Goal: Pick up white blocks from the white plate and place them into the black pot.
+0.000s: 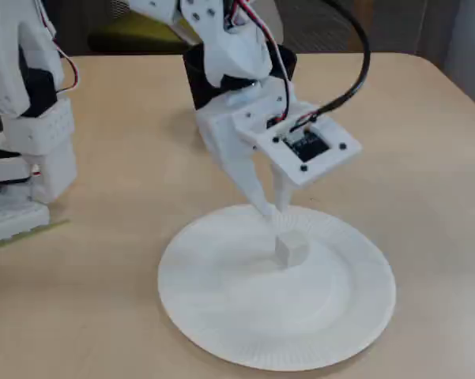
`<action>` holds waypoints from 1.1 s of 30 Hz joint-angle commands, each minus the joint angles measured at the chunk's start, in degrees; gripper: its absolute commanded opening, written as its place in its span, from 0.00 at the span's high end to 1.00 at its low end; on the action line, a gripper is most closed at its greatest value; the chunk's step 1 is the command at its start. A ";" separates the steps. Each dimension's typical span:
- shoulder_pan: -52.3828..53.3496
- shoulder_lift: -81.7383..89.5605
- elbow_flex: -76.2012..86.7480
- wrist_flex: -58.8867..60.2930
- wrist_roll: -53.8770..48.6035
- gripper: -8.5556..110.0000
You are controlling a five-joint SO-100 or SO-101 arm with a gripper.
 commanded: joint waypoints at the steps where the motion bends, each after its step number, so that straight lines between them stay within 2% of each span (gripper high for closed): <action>1: 2.11 -0.09 -2.99 -1.14 -0.35 0.68; 10: 3.16 -6.77 -8.96 0.79 -2.29 0.67; 23: 2.72 -19.42 -20.57 9.05 -6.42 0.74; 28: 2.72 -21.53 -21.71 8.53 -7.73 0.81; 32: 2.64 -22.85 -23.03 8.44 -8.17 0.95; 33: 2.46 -23.29 -23.38 8.53 -8.35 0.95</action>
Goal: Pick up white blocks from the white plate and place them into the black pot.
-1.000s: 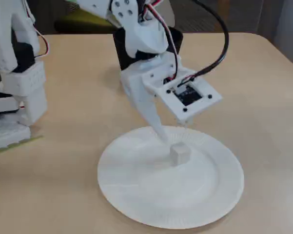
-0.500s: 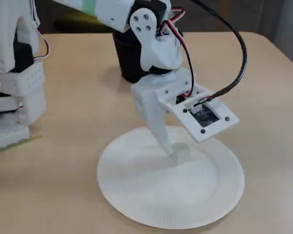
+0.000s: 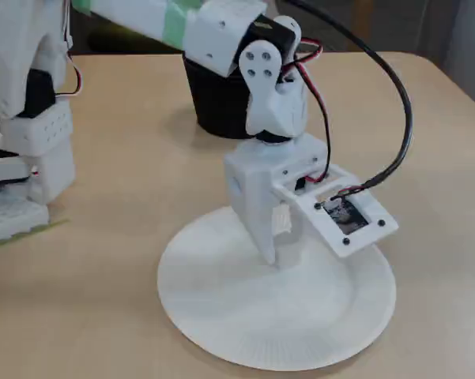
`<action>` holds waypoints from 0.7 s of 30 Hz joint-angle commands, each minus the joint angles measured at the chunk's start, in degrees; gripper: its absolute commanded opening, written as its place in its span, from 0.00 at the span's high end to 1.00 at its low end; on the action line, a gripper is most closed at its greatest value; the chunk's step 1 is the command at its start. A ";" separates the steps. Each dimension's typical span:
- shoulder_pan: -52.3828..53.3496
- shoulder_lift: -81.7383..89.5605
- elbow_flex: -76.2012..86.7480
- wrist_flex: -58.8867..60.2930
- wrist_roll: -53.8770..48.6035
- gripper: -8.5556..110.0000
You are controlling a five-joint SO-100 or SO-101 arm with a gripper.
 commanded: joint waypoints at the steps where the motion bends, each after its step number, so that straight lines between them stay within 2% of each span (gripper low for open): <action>1: -0.88 -0.09 -2.99 0.00 -0.70 0.95; 7: -0.26 0.18 -3.16 -1.05 2.46 0.95; 14: -2.20 9.05 -1.93 -6.24 23.47 0.95; 21: -17.23 23.55 -3.69 -8.79 42.80 0.95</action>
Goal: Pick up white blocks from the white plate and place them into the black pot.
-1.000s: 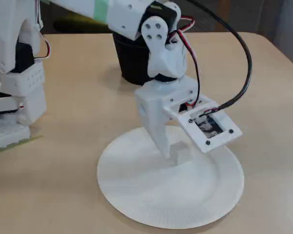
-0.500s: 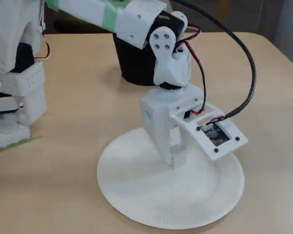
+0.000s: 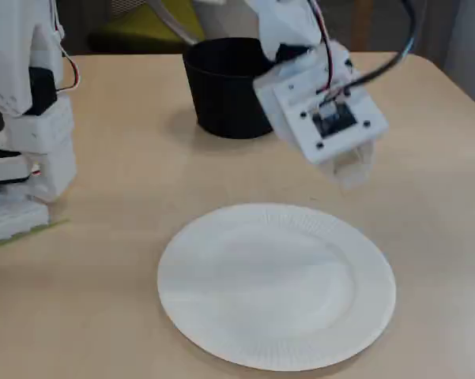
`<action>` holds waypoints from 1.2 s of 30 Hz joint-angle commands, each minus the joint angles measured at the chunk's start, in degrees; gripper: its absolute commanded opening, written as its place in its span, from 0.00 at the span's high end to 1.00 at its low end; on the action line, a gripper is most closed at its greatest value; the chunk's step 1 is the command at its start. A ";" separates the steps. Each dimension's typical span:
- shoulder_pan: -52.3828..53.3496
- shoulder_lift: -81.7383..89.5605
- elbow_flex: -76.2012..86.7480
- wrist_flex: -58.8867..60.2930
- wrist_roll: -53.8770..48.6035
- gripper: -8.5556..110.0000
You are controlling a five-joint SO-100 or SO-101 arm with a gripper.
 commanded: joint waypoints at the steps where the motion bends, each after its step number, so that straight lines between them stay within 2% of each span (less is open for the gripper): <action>1: -8.96 9.67 -3.60 -0.79 7.29 0.95; 6: -24.70 18.46 -3.69 0.00 9.58 0.95; 12: -43.95 24.61 -1.14 2.64 1.58 0.95; 16: -52.73 23.29 3.43 3.78 -5.54 0.95; 21: -53.00 21.71 9.76 2.90 -9.32 0.95; 33: -48.87 18.54 10.11 1.32 -11.34 0.95; 34: -48.87 18.37 10.20 1.41 -11.34 0.89; 36: -48.87 18.37 10.90 1.32 -11.34 0.71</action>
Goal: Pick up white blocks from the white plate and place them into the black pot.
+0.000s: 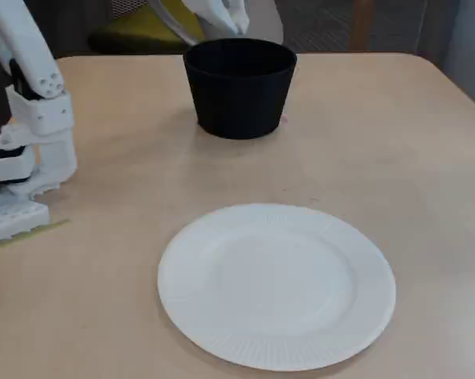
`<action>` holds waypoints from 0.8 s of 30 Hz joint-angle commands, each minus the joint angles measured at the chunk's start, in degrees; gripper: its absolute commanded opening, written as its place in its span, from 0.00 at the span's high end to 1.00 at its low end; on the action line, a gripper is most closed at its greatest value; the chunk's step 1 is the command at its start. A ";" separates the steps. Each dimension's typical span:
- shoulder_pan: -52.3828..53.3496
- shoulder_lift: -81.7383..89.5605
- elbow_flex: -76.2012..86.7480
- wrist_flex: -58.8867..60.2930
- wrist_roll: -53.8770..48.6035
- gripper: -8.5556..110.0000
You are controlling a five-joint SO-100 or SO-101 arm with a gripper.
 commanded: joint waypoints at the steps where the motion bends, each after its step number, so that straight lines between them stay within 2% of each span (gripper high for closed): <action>1: 0.70 0.18 0.18 -1.05 0.18 0.66; 3: 1.05 0.18 0.26 -1.05 0.44 0.62; 5: 1.41 0.44 0.26 -1.05 0.44 0.64; 8: 1.93 1.41 0.26 -1.05 0.00 0.73; 11: 3.69 3.43 -0.35 -0.26 1.49 0.94; 15: 11.51 15.38 -0.62 1.67 3.16 0.95; 20: 28.83 35.60 1.41 1.23 15.29 0.95; 24: 35.24 47.90 6.42 2.55 23.64 0.95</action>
